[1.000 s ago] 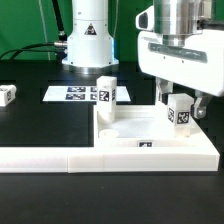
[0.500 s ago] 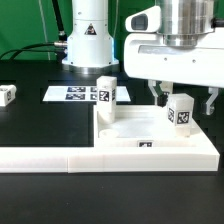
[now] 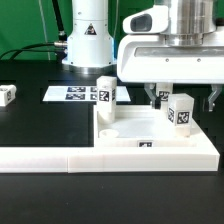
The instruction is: Assemble square table
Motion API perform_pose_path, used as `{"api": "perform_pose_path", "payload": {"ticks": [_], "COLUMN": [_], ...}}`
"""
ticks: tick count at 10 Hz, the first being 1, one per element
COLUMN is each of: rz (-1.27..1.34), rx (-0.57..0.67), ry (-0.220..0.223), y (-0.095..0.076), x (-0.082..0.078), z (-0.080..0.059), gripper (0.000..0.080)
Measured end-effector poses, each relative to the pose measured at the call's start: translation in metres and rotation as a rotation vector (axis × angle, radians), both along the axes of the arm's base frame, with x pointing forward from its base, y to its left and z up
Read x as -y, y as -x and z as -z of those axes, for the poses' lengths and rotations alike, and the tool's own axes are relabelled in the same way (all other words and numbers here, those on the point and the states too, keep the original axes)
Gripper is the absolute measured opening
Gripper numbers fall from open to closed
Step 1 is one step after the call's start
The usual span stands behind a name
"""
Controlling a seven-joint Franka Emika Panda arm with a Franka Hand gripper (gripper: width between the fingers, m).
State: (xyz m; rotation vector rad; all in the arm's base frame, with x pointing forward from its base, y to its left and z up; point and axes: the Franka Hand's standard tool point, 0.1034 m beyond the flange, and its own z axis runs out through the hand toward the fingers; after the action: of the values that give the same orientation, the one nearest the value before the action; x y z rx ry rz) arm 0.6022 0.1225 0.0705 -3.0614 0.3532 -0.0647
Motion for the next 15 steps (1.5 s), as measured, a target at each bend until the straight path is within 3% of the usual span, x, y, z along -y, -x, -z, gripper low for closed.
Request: {"api": "perform_pose_path", "payload": {"ticks": [3,4,5,7,11,15], "rz": [-0.167,-0.217,-0.246,-0.261,-0.232,0.183], "rx": [0.011,0.013,0.015,0.015,0.014,-0.005], "ry": [0.019,0.024,0.026,0.027,0.026,0.000], "y": [-0.0008,-0.0007,-0.0009,-0.0009,-0.0011,-0.0009], "x": [0.0015,0.0021,0.0031,0.0035,0.0043,0.0037], "z": [-0.0007,-0.0005,-0.0005,-0.0004,-0.0005,-0.0005], "gripper": [0.0649,0.0534,0.0534,0.0289,0.0289,0.0291]}}
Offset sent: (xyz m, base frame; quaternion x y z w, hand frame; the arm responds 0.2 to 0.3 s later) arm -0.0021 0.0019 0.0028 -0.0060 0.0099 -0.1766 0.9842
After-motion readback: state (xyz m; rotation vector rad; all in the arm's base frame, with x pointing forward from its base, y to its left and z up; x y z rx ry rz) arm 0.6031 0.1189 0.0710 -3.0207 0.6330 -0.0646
